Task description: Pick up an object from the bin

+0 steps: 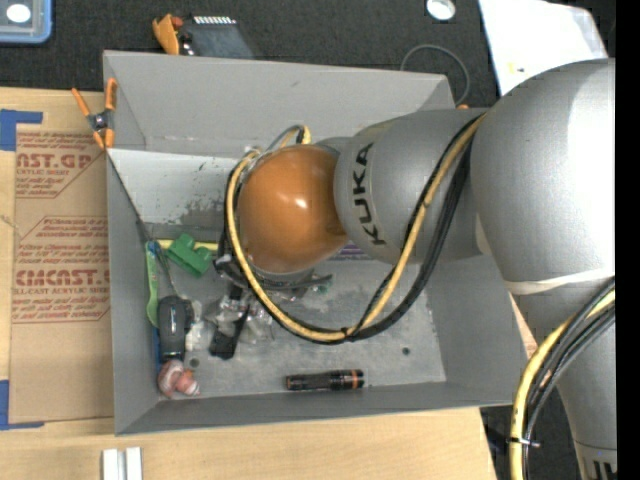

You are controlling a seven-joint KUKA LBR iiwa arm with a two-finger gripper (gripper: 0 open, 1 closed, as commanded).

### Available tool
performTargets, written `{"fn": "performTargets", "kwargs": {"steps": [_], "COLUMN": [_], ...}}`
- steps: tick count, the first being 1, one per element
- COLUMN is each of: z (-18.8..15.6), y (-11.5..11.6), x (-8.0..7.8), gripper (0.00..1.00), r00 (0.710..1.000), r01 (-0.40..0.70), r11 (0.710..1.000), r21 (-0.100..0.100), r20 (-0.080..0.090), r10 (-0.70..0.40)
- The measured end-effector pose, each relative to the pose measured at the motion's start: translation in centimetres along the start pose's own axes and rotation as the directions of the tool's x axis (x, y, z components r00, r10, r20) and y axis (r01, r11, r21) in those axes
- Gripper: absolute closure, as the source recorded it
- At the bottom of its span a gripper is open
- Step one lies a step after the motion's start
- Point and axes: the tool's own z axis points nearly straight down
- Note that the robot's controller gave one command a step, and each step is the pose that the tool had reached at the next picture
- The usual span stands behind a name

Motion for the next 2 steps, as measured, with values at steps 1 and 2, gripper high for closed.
{"fn": "performTargets", "kwargs": {"steps": [1, 2], "z": [0.0, -1.7], "y": [0.0, 0.2], "x": [0.0, 0.1], "gripper": [1.00, 1.00], "r00": [1.000, 1.000], "r01": [0.000, 0.000], "r11": [1.000, 1.000], "r21": [0.000, -0.004], "r20": [0.000, -0.003], "r10": [0.000, 0.000]}}
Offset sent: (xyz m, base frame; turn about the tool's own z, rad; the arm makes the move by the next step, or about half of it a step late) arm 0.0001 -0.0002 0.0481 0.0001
